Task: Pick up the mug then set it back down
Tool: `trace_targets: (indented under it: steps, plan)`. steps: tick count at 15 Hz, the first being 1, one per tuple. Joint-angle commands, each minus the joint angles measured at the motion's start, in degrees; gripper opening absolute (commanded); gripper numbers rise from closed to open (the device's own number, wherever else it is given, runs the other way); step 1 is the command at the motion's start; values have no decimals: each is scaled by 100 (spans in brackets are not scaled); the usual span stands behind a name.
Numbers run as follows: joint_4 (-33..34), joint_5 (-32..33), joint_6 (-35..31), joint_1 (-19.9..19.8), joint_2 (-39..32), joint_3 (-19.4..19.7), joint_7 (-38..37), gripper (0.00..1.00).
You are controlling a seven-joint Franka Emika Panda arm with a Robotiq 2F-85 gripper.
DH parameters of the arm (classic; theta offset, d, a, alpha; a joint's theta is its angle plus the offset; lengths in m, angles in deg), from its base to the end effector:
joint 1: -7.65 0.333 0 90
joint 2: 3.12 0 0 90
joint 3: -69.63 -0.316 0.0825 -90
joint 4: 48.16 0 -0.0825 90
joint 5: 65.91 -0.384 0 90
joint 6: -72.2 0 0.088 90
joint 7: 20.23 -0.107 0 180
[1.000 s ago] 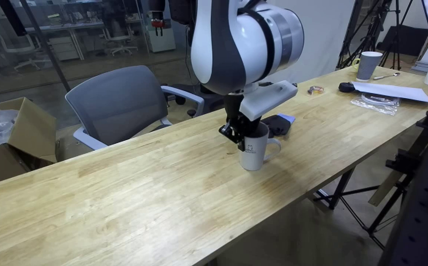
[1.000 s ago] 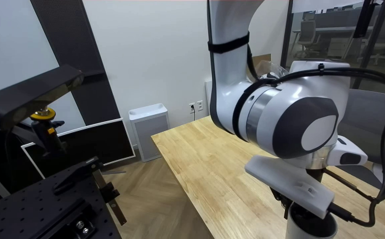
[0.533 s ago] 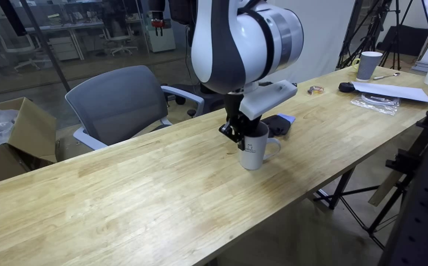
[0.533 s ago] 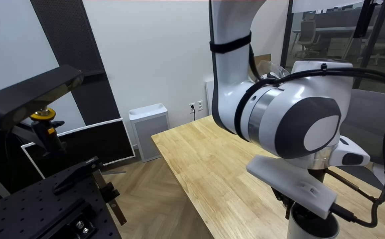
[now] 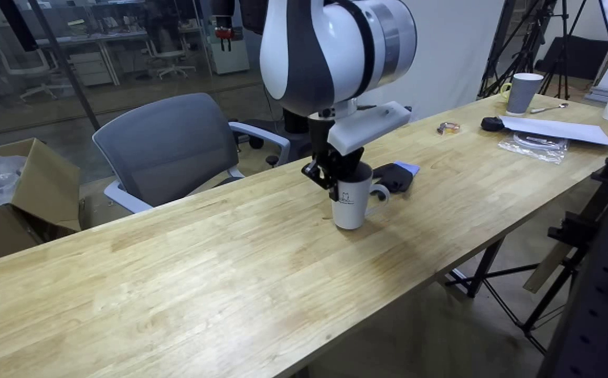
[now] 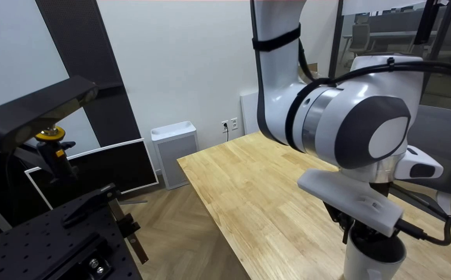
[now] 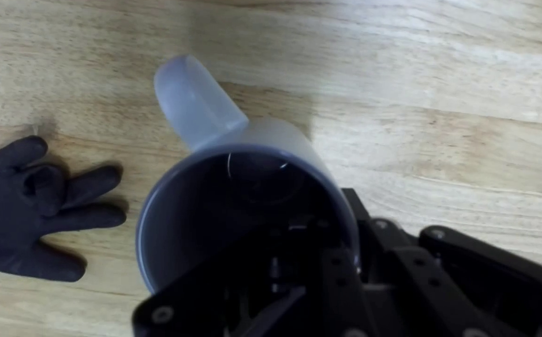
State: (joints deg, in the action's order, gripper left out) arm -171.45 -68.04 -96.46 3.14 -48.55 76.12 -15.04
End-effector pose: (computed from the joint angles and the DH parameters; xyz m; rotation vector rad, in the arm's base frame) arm 0.5170 -0.1097 0.0313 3.0643 -0.1597 -0.0084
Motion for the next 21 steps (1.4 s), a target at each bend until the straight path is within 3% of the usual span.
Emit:
trace_targets:
  steps: [1,9,21]
  plan:
    - [-27,87,200,97,382,64,-277,2]
    - [-61,69,360,0,811,-25,-258,2]
    - [457,136,787,92,706,-231,-192,2]
